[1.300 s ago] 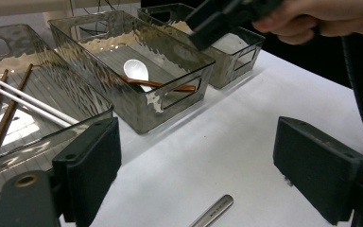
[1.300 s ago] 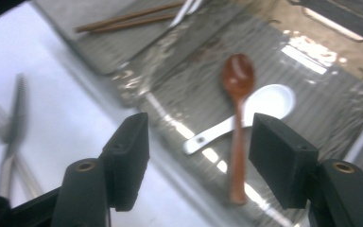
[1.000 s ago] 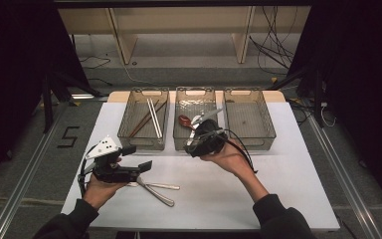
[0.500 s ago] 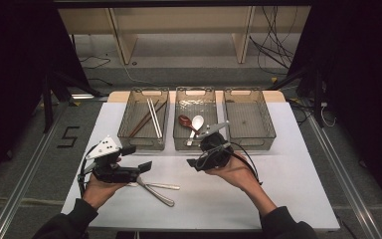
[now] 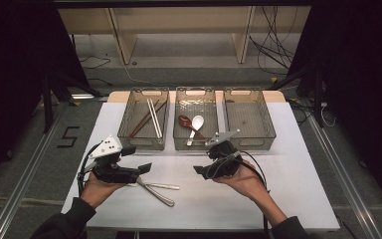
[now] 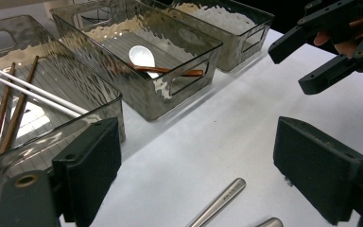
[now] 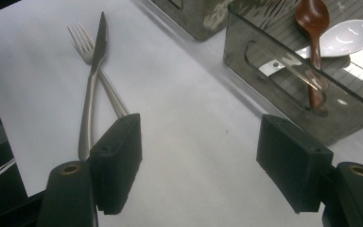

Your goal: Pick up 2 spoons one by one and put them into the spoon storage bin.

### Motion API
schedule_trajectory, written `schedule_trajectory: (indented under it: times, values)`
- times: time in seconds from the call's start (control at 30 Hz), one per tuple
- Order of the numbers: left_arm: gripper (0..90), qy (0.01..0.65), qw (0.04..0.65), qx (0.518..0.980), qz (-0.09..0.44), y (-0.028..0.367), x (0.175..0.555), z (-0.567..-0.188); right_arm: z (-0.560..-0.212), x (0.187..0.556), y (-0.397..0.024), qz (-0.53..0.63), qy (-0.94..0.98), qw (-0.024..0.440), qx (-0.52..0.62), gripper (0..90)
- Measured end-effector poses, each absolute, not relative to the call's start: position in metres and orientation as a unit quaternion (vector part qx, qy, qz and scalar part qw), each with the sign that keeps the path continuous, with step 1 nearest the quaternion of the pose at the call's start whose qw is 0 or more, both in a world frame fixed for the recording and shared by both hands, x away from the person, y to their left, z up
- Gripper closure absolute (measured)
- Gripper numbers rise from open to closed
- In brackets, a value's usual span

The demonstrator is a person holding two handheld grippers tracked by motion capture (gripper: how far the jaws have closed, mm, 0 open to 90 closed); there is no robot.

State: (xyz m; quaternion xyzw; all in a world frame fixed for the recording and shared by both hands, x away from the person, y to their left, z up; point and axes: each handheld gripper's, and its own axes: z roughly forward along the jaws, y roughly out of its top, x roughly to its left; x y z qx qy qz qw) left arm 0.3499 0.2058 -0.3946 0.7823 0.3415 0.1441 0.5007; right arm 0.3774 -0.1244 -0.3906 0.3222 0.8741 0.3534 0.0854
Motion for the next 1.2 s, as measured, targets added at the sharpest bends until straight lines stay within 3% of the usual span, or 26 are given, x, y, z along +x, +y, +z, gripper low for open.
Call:
schedule_trajectory:
  times: [0.97,1.2]
  values:
    - [15.5,0.336,0.491,0.789,0.156,0.207,0.348,-0.391,-0.404,0.354,-0.097,0.338,0.895,0.066,0.282,30.0]
    - [15.6,0.327,0.452,0.817,0.148,0.203,0.353,-0.395,-0.403,0.353,-0.098,0.339,0.895,0.065,0.283,30.0]
